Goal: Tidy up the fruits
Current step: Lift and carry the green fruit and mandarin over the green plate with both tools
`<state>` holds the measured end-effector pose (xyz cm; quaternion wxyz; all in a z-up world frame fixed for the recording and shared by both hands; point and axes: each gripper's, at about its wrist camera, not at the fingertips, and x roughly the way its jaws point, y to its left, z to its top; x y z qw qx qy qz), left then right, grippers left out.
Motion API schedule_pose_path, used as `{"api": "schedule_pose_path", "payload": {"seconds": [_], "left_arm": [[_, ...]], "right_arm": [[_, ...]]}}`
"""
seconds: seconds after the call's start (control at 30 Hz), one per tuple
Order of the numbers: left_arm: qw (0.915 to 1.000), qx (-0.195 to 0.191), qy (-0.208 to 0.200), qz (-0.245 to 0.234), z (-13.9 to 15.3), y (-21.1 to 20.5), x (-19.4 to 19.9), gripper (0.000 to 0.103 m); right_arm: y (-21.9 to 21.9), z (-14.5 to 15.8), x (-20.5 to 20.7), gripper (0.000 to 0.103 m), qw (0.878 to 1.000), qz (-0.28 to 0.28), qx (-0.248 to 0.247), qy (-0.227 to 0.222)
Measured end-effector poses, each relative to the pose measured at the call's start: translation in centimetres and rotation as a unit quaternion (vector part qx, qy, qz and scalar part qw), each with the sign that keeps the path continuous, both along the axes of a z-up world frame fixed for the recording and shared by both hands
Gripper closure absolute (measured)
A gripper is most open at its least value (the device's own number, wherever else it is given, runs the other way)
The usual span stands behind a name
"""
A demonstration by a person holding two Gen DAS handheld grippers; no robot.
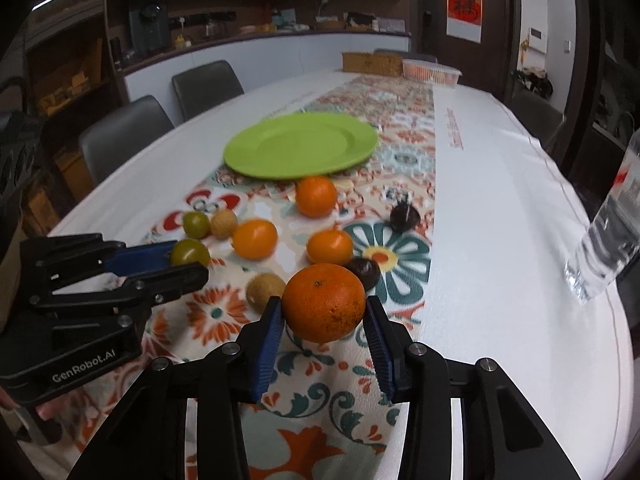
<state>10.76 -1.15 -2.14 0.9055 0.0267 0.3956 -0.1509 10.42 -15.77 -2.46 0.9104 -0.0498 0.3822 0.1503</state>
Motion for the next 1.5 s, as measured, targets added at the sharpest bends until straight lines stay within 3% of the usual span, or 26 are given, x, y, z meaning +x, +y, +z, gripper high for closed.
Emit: {"api": "schedule_pose_path", "payload": {"seconds": [0.27,0.8,1.17,1.5], "left_arm": [[0.9993,0.005,-0.037,0.006,2.7,0.5,1.0,0.076],[0.9985,-0.004,-0.043,0.034,4.8,3.5,9.7,0.076],[0.999,0.009,-0.017,0.042,2.9,5.4,16.2,0.076],[0.9981,-0.001,0.038,0.049,-0.6,7.0,21.5,0.076]], "right_arm": [[0.6,3.4,0.9,0.061,0.999,0.02,0.009,-0.041],[3.3,5.0,10.6,0.061,0.998,0.054,0.006,-0.041],[6.2,3.4,17.9,0.061,0.997,0.071,-0.017,-0.012],[7.9,0.4,23.4,0.061,0.996,0.076,-0.035,0.033]]}}
